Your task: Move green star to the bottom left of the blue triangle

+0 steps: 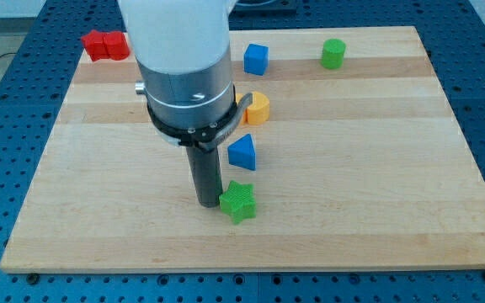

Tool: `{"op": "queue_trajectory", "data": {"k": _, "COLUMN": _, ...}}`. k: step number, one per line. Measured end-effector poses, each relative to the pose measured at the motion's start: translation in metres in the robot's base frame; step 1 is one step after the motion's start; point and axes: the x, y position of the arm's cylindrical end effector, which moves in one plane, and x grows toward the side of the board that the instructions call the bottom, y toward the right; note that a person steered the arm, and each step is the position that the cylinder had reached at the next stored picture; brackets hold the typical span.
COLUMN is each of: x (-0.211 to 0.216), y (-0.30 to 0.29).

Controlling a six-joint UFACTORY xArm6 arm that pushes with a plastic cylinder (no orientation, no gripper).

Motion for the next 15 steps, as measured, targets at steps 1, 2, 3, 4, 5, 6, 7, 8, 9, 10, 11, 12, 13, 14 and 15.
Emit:
{"op": "queue_trajectory", "data": {"k": 1, "x": 0.001, "y": 0.0}}
{"op": "queue_trajectory", "data": {"k": 2, "x": -0.028, "y": 0.013}}
{"op": "queue_trajectory", "data": {"k": 3, "x": -0.044, "y": 0.055}}
{"op": "queue_trajectory", "data": {"k": 4, "x": -0.035, "y": 0.086}}
{"op": "queue_trajectory", "data": {"k": 5, "x": -0.026, "y": 0.086}}
{"op": "queue_trajectory", "data": {"k": 6, "x": -0.016, "y": 0.081}}
{"op": "queue_trajectory", "data": {"k": 7, "x": -0.004, "y": 0.072}}
{"op": "queue_trajectory", "data": {"k": 8, "x": -0.003, "y": 0.062}}
{"op": "queue_trajectory", "data": {"k": 9, "x": -0.003, "y": 0.046}}
{"op": "queue_trajectory", "data": {"k": 10, "x": 0.0, "y": 0.036}}
{"op": "queue_trajectory", "data": {"k": 11, "x": -0.002, "y": 0.052}}
{"op": "queue_trajectory", "data": {"k": 12, "x": -0.015, "y": 0.121}}
{"op": "queue_trajectory", "data": {"k": 13, "x": -0.05, "y": 0.199}}
{"op": "queue_trajectory", "data": {"k": 14, "x": -0.113, "y": 0.263}}
{"op": "queue_trajectory", "data": {"k": 15, "x": -0.185, "y": 0.303}}
